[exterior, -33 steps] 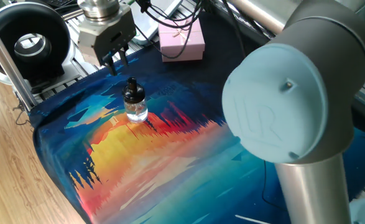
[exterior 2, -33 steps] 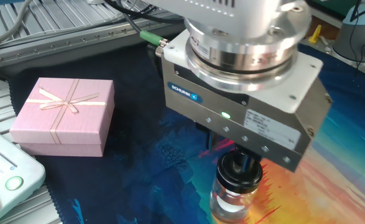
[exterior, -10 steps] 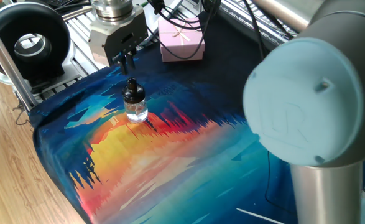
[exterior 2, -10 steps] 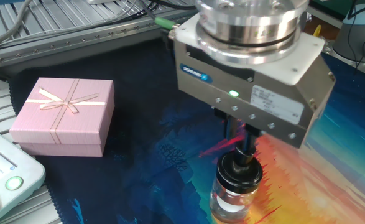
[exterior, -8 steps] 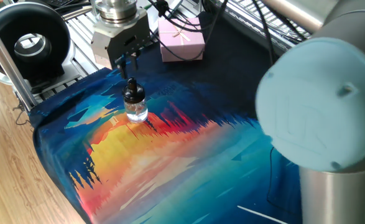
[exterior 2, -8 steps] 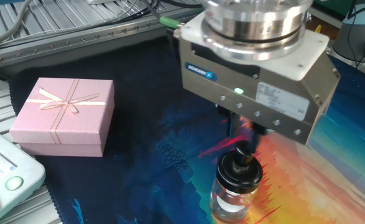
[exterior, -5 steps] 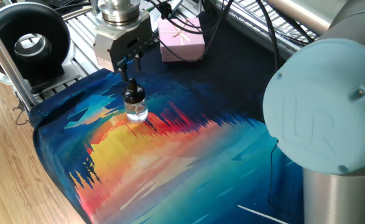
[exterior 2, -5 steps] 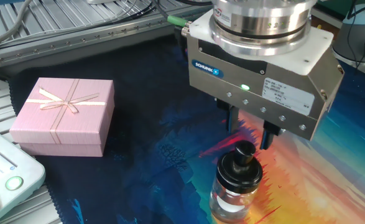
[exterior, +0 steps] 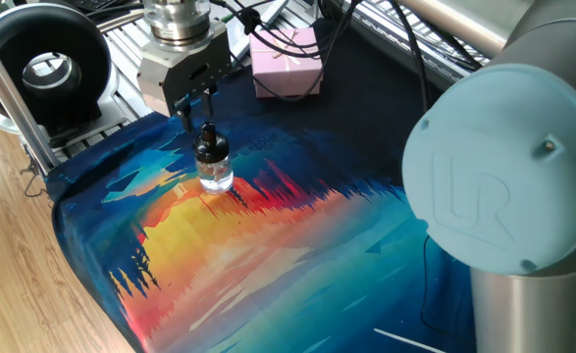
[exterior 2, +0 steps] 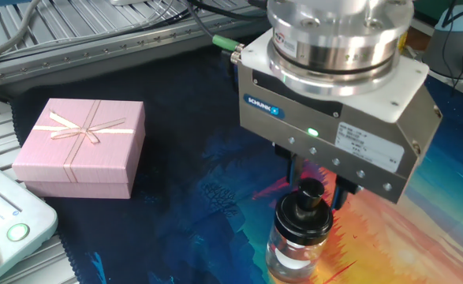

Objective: Screw the lid onto the jar

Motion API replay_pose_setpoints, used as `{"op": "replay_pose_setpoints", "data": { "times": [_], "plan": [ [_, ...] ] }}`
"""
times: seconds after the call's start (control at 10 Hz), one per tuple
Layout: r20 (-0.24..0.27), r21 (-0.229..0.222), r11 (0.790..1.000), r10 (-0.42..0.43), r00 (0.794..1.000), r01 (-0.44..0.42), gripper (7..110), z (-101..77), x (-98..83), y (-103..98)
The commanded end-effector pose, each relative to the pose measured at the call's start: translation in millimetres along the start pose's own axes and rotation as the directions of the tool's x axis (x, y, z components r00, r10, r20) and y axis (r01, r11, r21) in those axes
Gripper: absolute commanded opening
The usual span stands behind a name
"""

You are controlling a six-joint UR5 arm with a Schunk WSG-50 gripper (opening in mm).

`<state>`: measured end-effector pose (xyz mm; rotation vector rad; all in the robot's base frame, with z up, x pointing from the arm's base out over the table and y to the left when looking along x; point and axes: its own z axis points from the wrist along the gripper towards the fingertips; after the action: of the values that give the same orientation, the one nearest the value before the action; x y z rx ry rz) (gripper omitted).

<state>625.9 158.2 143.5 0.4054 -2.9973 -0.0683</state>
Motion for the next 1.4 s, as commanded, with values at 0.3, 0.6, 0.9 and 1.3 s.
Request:
{"op": "replay_pose_setpoints", "data": {
  "times": [0.3, 0.6, 0.9, 1.3],
  "plan": [
    [-0.003, 0.007, 1.000, -0.006, 1.000, 0.006, 44, 3.6, 5.1, -9.9],
    [-0.003, 0.005, 1.000, 0.000, 1.000, 0.000, 22, 9.1, 6.4, -6.7],
    [-0.004, 0.005, 1.000, 0.000, 1.000, 0.000, 22, 11.4, 8.5, -5.7],
    [-0.015, -0.006, 1.000, -0.011, 1.000, 0.010, 22, 7.2, 10.0, -2.0]
  ]
}}
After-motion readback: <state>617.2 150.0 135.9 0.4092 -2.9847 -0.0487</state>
